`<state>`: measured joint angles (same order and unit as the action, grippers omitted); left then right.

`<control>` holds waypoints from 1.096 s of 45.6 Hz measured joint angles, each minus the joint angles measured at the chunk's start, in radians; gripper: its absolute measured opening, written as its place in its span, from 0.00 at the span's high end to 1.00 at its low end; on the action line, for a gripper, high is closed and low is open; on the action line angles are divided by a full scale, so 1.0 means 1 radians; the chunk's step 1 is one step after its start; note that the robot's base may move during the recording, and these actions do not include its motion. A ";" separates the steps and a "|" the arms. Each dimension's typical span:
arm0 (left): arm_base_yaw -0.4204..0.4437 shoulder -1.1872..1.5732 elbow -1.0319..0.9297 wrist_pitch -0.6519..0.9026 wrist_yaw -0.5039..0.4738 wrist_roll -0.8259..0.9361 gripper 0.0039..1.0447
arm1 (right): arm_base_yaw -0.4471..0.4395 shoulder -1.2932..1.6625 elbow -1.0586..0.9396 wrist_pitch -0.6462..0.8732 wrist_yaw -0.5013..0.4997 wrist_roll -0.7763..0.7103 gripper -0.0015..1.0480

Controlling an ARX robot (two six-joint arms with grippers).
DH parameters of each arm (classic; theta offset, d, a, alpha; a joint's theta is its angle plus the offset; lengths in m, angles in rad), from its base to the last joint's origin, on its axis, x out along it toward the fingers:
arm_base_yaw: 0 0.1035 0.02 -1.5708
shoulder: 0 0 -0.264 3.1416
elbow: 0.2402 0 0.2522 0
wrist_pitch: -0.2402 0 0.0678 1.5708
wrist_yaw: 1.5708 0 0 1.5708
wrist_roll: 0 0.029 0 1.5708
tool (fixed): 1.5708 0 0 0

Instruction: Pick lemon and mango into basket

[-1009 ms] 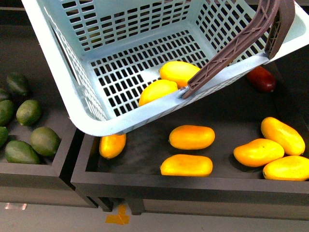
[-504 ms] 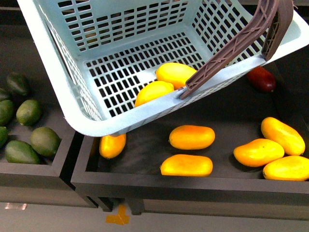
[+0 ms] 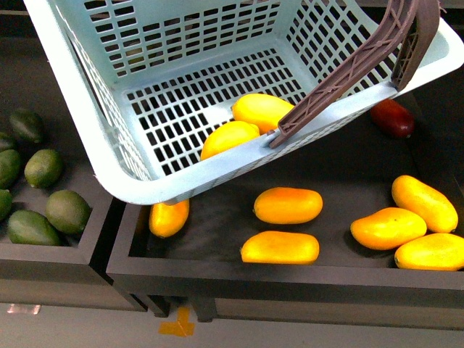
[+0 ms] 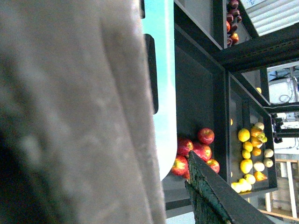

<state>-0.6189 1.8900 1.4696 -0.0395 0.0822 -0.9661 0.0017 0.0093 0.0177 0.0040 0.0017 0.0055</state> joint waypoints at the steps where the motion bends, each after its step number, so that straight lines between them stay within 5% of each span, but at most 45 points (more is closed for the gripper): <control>1: 0.000 0.000 0.000 0.000 0.000 0.000 0.73 | 0.000 0.000 0.000 -0.001 0.000 0.000 0.98; 4: 0.000 0.000 0.000 0.000 0.001 0.001 0.73 | 0.000 -0.001 0.000 -0.002 0.000 0.000 0.98; 27: 0.000 0.001 0.000 0.000 0.006 -0.002 0.73 | 0.000 -0.004 0.000 -0.004 0.002 0.000 0.09; 50: -0.003 0.003 0.000 0.000 0.002 -0.003 0.73 | 0.000 -0.007 0.000 -0.005 0.000 -0.001 0.08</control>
<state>-0.6224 1.8931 1.4693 -0.0391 0.0837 -0.9691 0.0017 0.0025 0.0177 -0.0010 0.0013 0.0048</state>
